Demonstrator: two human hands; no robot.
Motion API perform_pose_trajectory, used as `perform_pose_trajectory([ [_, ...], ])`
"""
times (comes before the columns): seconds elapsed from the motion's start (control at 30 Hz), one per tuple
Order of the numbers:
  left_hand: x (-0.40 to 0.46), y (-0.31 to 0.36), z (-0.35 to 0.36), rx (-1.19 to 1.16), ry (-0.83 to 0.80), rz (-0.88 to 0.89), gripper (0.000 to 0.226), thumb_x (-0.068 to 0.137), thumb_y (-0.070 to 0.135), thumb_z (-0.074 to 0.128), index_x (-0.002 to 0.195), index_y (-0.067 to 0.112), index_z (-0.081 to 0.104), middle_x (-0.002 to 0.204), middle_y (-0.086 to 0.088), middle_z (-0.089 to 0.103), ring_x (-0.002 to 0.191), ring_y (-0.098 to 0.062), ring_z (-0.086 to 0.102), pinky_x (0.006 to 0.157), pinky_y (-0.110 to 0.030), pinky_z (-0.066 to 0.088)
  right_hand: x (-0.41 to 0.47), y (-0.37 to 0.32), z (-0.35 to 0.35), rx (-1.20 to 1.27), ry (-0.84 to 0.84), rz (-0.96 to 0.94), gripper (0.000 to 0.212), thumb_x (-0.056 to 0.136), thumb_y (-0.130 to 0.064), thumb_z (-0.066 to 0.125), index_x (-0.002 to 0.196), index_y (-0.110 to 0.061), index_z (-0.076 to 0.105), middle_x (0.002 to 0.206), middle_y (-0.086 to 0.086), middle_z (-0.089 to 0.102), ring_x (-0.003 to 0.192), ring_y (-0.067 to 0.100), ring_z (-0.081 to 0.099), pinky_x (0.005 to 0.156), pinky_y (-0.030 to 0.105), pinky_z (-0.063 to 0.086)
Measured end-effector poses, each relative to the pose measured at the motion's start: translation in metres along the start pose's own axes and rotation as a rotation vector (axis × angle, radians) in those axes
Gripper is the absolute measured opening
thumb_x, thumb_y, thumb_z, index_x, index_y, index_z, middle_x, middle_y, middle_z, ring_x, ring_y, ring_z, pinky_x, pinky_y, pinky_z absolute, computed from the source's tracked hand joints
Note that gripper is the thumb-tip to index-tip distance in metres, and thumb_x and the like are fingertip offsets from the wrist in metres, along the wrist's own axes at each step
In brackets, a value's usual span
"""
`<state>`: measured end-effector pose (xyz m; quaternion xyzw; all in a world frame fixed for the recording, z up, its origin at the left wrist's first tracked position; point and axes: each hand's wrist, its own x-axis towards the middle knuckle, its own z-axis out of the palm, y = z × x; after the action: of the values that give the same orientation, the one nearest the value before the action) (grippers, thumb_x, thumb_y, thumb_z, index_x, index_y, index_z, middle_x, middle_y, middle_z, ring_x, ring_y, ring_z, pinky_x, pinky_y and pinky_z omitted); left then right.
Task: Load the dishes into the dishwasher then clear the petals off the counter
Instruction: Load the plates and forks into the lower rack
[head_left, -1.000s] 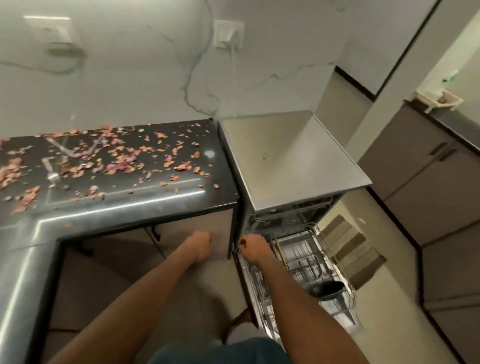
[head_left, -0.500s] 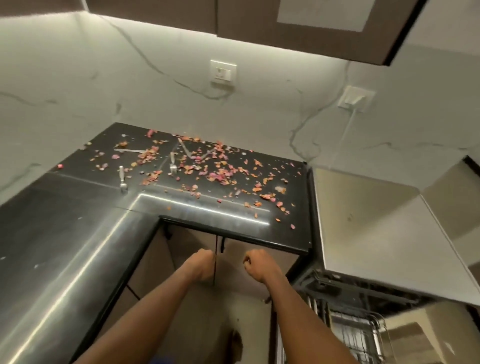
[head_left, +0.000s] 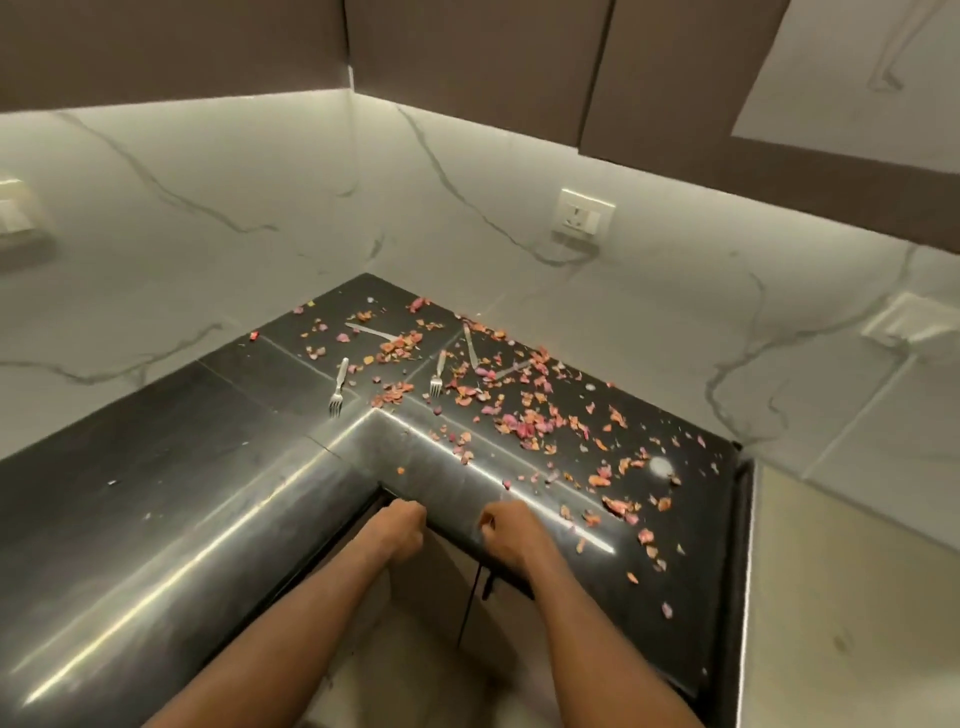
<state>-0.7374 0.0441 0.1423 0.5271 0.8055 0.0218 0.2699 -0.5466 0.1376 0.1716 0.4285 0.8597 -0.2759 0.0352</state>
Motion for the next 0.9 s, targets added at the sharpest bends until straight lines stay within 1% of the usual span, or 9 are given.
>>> perform_pose_trajectory([
  [0.07, 0.007, -0.004, 0.0, -0.004, 0.018, -0.022, 0.024, 0.078, 0.012, 0.048, 0.091, 0.012, 0.067, 0.101, -0.011, 0.07, 0.094, -0.032, 0.066, 0.078, -0.04, 0.056, 0.015, 0.004, 0.004, -0.014, -0.02, -0.018, 0.023, 0.091, -0.013, 0.052, 0.094, -0.02, 0.074, 0.101, 0.005, 0.076, 0.093, 0.025, 0.071, 0.088, 0.045, 0.06],
  [0.17, 0.015, -0.011, 0.002, -0.02, 0.03, -0.054, 0.024, 0.076, 0.012, 0.047, 0.091, 0.012, 0.067, 0.097, -0.011, 0.069, 0.092, -0.033, 0.066, 0.079, -0.042, 0.057, 0.034, -0.001, 0.01, -0.027, -0.05, -0.053, 0.025, 0.093, -0.013, 0.052, 0.1, -0.019, 0.075, 0.105, 0.005, 0.076, 0.096, 0.025, 0.07, 0.089, 0.043, 0.059],
  [0.37, 0.034, -0.036, -0.009, -0.066, 0.051, -0.133, 0.026, 0.081, 0.011, 0.048, 0.098, 0.01, 0.069, 0.105, -0.014, 0.07, 0.096, -0.034, 0.065, 0.081, -0.043, 0.056, 0.08, -0.032, 0.022, -0.068, -0.153, -0.139, 0.026, 0.092, -0.014, 0.051, 0.103, -0.019, 0.074, 0.106, 0.006, 0.075, 0.096, 0.028, 0.07, 0.085, 0.042, 0.058],
  [0.5, 0.061, -0.067, -0.02, -0.14, 0.074, -0.209, 0.025, 0.082, 0.013, 0.049, 0.095, 0.015, 0.07, 0.104, -0.01, 0.071, 0.094, -0.032, 0.067, 0.081, -0.041, 0.057, 0.123, -0.057, 0.027, -0.076, -0.196, -0.155, 0.026, 0.09, -0.017, 0.05, 0.1, -0.023, 0.073, 0.103, 0.004, 0.075, 0.093, 0.027, 0.07, 0.083, 0.043, 0.059],
  [0.63, 0.096, -0.097, -0.034, -0.305, 0.12, -0.308, 0.019, 0.08, 0.011, 0.05, 0.082, 0.016, 0.069, 0.093, -0.008, 0.073, 0.089, -0.029, 0.068, 0.076, -0.037, 0.056, 0.169, -0.078, 0.026, -0.077, -0.216, -0.181, 0.029, 0.088, -0.02, 0.05, 0.103, -0.02, 0.074, 0.106, 0.006, 0.076, 0.097, 0.028, 0.07, 0.087, 0.044, 0.059],
  [0.7, 0.118, -0.111, -0.038, -0.458, 0.169, -0.384, 0.018, 0.081, 0.009, 0.051, 0.075, 0.016, 0.067, 0.085, -0.009, 0.073, 0.083, -0.03, 0.069, 0.075, -0.038, 0.058, 0.189, -0.083, 0.021, -0.094, -0.221, -0.188, 0.028, 0.089, -0.019, 0.052, 0.104, -0.02, 0.076, 0.108, 0.005, 0.076, 0.099, 0.026, 0.07, 0.089, 0.042, 0.058],
  [0.77, 0.139, -0.119, -0.041, -0.818, 0.258, -0.486, 0.023, 0.088, 0.005, 0.05, 0.071, 0.012, 0.064, 0.077, -0.015, 0.071, 0.069, -0.033, 0.069, 0.069, -0.043, 0.062, 0.21, -0.087, 0.016, -0.097, -0.216, -0.181, 0.025, 0.091, -0.015, 0.055, 0.104, -0.019, 0.076, 0.108, 0.002, 0.076, 0.099, 0.021, 0.069, 0.091, 0.04, 0.056],
  [0.83, 0.155, -0.121, -0.053, -1.208, 0.309, -0.611, 0.023, 0.097, 0.0, 0.048, 0.078, 0.006, 0.061, 0.074, -0.02, 0.064, 0.06, -0.031, 0.063, 0.052, -0.035, 0.06, 0.229, -0.091, 0.013, -0.067, -0.205, -0.134, 0.023, 0.092, -0.016, 0.056, 0.102, -0.021, 0.076, 0.105, 0.001, 0.076, 0.097, 0.019, 0.069, 0.091, 0.04, 0.057],
  [0.9, 0.171, -0.133, -0.066, -1.466, 0.377, -0.695, 0.018, 0.1, -0.002, 0.048, 0.086, 0.0, 0.058, 0.073, -0.019, 0.058, 0.059, -0.029, 0.059, 0.039, -0.026, 0.054, 0.248, -0.097, 0.017, -0.02, -0.196, -0.108, 0.024, 0.093, -0.016, 0.055, 0.103, -0.02, 0.076, 0.102, 0.002, 0.076, 0.094, 0.019, 0.069, 0.091, 0.041, 0.058],
])
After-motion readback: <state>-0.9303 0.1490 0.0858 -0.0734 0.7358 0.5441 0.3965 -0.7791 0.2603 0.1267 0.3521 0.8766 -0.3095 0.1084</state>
